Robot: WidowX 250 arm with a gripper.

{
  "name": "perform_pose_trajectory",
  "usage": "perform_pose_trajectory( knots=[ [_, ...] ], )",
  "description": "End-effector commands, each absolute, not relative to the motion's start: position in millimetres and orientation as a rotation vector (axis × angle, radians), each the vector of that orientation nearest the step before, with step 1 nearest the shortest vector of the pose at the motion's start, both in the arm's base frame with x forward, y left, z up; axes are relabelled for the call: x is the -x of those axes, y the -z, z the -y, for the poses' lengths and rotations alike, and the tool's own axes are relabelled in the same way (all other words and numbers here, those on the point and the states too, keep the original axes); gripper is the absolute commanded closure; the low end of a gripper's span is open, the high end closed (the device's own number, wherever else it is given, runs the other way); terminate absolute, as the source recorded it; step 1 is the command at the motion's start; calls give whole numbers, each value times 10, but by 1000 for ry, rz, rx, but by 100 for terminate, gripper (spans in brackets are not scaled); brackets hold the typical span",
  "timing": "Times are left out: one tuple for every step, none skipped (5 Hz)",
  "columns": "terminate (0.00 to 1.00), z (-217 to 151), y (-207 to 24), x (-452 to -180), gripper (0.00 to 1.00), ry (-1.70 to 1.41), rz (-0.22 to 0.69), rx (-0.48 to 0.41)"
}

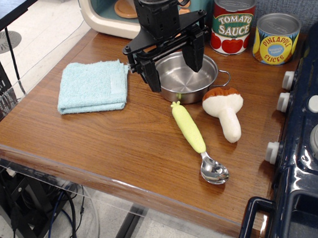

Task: Move the silver pot to the edge of the counter in front of the blue rag.

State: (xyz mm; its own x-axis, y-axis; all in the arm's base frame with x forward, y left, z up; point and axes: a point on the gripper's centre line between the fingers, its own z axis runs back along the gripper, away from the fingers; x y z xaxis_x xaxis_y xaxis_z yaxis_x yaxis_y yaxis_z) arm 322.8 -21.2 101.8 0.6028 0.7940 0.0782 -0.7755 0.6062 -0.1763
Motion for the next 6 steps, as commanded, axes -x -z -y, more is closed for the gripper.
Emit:
perform_pose_trajectory(
  knots=[
    [0,212,-1018,-3228,0,-911,154,129],
    [0,135,-952,-3347,0,-931,157,111],
    [0,38,-846,-3443,0,-957,138,102],
    [0,-61,-763,-3564,0,-985,129,102],
    [0,-163,-669,-3706,0,-1019,150,74],
    [0,-222,-573,-3806,0,-1020,128,50]
  ],
)
